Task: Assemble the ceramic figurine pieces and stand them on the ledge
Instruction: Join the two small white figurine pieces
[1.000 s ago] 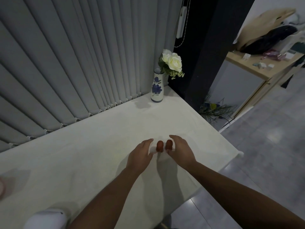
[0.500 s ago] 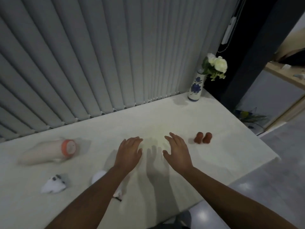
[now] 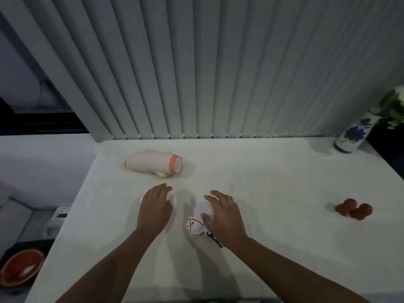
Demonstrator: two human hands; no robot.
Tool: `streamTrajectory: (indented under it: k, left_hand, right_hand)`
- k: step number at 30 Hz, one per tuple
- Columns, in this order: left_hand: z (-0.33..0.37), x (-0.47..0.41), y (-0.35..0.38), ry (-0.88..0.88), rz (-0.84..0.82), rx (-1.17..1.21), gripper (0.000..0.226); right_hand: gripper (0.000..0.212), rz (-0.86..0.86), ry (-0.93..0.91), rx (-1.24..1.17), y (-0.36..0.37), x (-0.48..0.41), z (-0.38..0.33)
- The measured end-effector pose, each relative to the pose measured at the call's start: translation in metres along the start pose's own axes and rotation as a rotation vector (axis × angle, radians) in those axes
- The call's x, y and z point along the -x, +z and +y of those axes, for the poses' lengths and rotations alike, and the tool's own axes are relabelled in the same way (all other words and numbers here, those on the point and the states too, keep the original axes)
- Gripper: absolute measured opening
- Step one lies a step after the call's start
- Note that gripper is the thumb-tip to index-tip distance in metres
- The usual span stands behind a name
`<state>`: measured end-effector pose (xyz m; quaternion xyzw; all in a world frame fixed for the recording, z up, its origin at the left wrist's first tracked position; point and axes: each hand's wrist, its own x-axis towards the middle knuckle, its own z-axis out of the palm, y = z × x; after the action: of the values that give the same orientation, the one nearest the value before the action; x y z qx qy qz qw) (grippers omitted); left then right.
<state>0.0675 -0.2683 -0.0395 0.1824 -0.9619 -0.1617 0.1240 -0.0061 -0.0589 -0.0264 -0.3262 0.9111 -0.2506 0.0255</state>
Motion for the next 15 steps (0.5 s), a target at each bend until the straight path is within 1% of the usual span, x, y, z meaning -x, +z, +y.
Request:
streamTrajectory:
  k: [4, 8, 11, 15]
  left_hand:
    - [-0.035, 0.018, 0.001, -0.084, 0.002, 0.002, 0.046]
    - [-0.051, 0.027, 0.002, -0.241, -0.031, 0.097, 0.051]
    - [-0.056, 0.029, 0.003, -0.231, -0.092, 0.112, 0.053]
    - [-0.06, 0.022, 0.009, -0.198, -0.164, 0.123, 0.058]
  right_hand:
    - [0.04, 0.003, -0.054, 0.11, 0.02, 0.009, -0.029]
    - [0.055, -0.069, -0.04, 0.19, 0.038, 0.018, -0.032]
    - [0.065, -0.103, -0.041, 0.232, 0.048, 0.019, -0.026]
    - [0.065, -0.099, -0.056, 0.316, 0.052, 0.015, -0.015]
